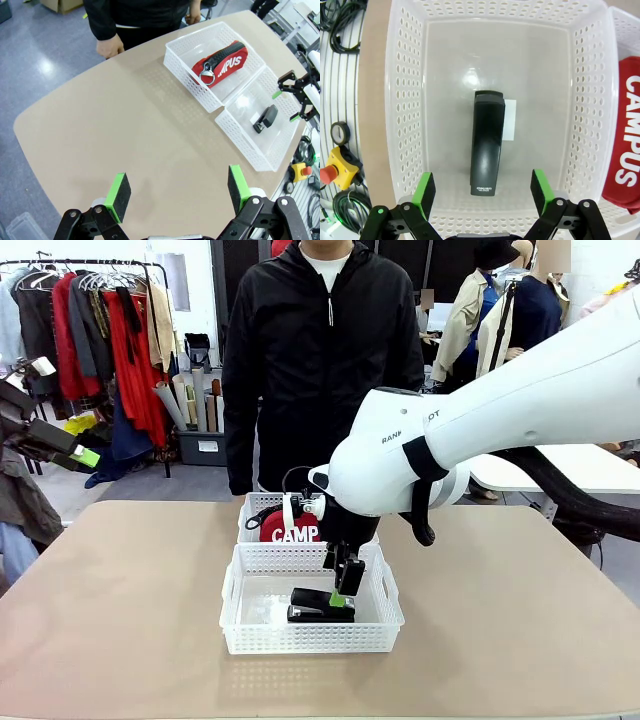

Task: Distribute items into two baskets.
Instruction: Place the picked Stapler into the Organizing basket as instructed by the person.

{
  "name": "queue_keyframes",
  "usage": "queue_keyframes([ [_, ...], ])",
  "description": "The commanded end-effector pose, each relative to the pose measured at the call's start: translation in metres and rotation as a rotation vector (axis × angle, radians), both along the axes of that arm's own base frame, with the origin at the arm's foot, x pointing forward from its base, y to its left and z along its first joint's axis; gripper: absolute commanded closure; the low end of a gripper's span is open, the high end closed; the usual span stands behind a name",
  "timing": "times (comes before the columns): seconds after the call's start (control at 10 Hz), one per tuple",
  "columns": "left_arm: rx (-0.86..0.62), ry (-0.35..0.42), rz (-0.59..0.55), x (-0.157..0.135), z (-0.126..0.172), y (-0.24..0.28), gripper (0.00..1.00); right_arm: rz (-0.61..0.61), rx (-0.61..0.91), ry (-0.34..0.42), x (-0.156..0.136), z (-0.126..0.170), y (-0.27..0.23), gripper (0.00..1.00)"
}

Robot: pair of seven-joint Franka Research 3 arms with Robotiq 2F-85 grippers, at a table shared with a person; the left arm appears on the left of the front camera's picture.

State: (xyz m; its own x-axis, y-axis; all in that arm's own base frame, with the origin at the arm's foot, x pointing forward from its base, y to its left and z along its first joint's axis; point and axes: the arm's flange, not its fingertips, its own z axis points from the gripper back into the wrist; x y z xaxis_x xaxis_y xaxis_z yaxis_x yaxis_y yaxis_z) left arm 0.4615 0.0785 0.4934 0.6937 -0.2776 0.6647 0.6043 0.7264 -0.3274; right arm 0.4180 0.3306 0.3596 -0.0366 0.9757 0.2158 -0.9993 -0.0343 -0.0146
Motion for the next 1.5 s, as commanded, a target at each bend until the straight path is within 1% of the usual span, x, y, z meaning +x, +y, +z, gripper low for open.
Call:
queue_keyframes([
  [0.0, -0.007, -0.001, 0.008, 0.000, 0.000, -0.001, 0.00, 0.000, 0.001, -0.011, 0.001, 0.001, 0.000, 0.00],
  [0.2, -0.007, -0.001, 0.008, 0.000, 0.000, -0.001, 0.00, 0.000, 0.000, 0.000, 0.000, 0.000, 0.000, 0.00],
  [0.3, -0.007, -0.001, 0.008, 0.000, 0.000, -0.001, 0.00, -0.106, 0.045, 0.000, 0.004, 0.013, -0.008, 0.00],
  [0.4, -0.007, -0.001, 0.008, 0.000, 0.000, -0.001, 0.00, -0.237, 0.064, 0.027, 0.008, 0.029, -0.018, 0.00],
  [0.5, -0.007, -0.001, 0.008, 0.000, 0.000, -0.001, 0.00, -0.280, 0.067, 0.060, 0.015, 0.043, -0.035, 0.00],
  [0.6, -0.007, -0.001, 0.008, 0.000, 0.000, -0.001, 0.00, -0.330, 0.084, 0.105, 0.021, 0.055, -0.055, 0.00],
  [0.8, -0.007, -0.001, 0.008, 0.000, 0.000, -0.001, 0.00, -0.381, 0.090, 0.203, 0.039, 0.072, -0.105, 0.00],
  [0.9, -0.007, -0.001, 0.008, 0.000, 0.000, -0.001, 0.00, -0.429, 0.108, 0.243, 0.051, 0.077, -0.137, 0.00],
  [1.0, -0.007, -0.001, 0.008, 0.000, 0.000, -0.001, 0.00, -0.489, 0.163, 0.264, 0.057, 0.086, -0.171, 0.00],
  [1.2, -0.007, -0.001, 0.008, 0.000, 0.000, -0.001, 0.00, -0.620, 0.313, 0.259, 0.047, 0.111, -0.233, 0.00],
  [1.4, -0.007, -0.001, 0.008, 0.000, 0.000, -0.001, 0.00, -0.750, 0.472, 0.247, 0.025, 0.135, -0.285, 0.00],
])
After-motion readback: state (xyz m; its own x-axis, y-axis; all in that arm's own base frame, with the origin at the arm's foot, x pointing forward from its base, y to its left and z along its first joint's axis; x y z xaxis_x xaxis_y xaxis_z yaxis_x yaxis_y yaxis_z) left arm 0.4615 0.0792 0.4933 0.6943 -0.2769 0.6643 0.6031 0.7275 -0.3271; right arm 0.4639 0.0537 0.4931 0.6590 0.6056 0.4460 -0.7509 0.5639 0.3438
